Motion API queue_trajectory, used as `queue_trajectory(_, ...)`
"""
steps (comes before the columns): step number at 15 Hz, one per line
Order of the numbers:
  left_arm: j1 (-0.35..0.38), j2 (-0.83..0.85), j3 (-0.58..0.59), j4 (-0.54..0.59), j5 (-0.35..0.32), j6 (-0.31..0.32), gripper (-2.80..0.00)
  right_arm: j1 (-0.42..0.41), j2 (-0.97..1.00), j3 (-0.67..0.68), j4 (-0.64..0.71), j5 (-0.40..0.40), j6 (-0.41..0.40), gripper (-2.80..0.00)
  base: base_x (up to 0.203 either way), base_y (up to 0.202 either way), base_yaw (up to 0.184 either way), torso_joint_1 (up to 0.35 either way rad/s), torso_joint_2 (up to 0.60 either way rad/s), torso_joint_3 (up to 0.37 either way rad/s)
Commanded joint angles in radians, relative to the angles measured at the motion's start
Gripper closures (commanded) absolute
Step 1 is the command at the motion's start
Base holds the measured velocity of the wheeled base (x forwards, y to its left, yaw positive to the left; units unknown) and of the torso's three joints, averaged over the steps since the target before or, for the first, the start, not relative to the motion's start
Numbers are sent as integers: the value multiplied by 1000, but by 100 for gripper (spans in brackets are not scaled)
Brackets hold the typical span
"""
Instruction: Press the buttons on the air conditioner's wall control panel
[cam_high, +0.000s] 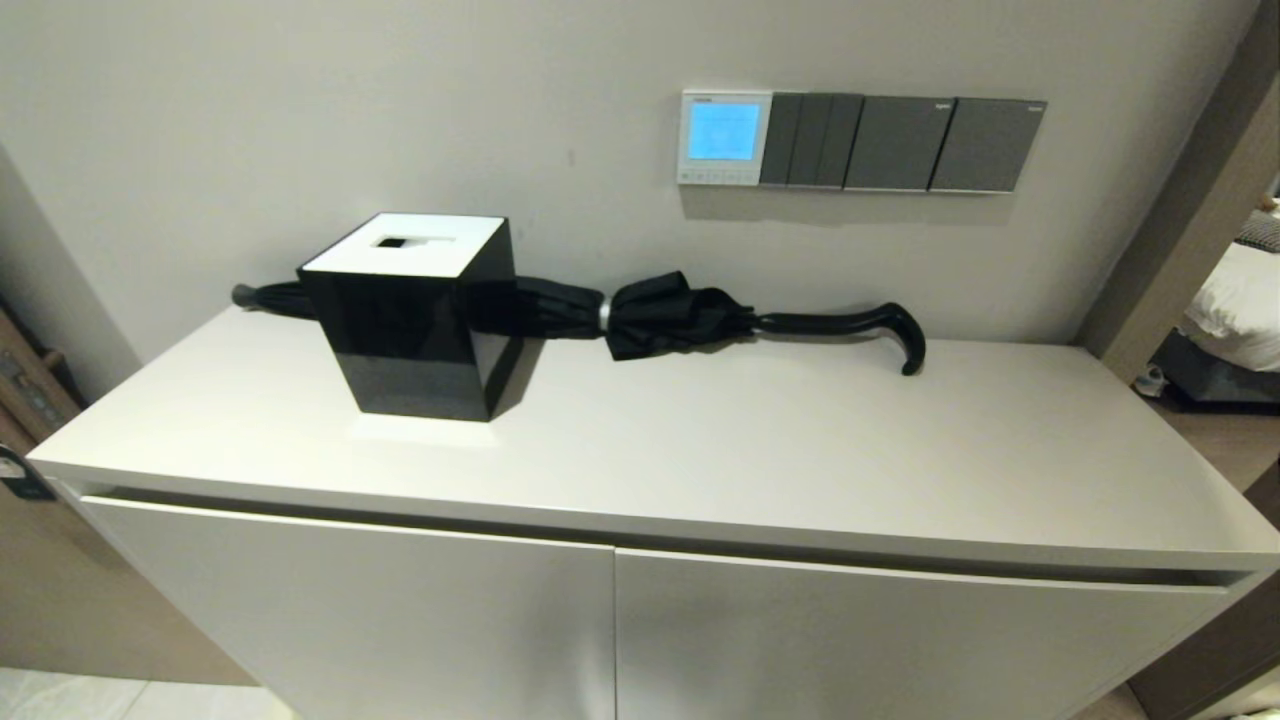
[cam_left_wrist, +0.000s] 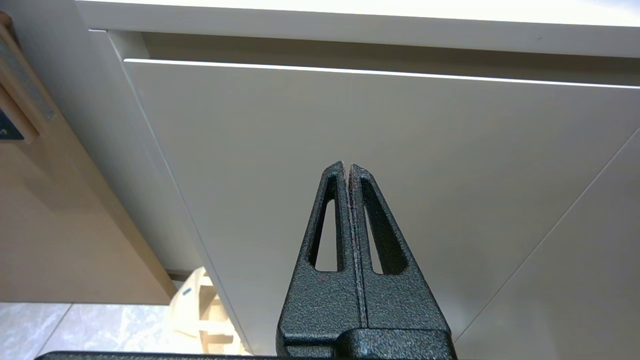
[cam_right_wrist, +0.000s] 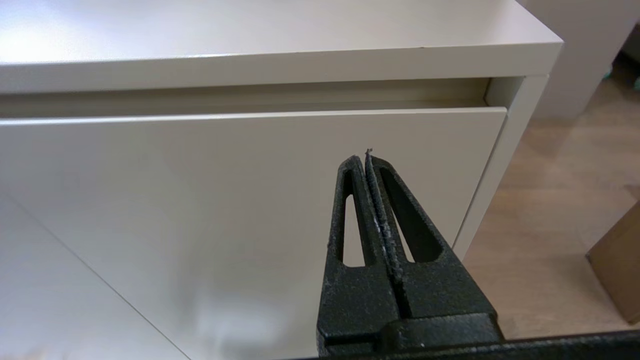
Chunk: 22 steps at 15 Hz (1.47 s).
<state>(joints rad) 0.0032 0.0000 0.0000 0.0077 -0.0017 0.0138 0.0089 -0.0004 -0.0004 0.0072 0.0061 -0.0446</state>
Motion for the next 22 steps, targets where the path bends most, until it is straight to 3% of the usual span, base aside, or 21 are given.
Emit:
queue_trajectory(1,0,0,0,0,0,0,0,0,2,0,4,11,-24,0,0,0,0,0,0,0)
queue_trajectory(4,0,0,0,0,0,0,0,0,3,0,3,12,-24,0,0,0,0,0,0,0)
queue_trajectory(9,0,0,0,0,0,0,0,-1,5,2,2,3,44,0,0,0,0,0,0,0)
queue_trajectory(22,0,0,0,0,0,0,0,-3,7,2,2,-2,52,0,0,0,0,0,0,0)
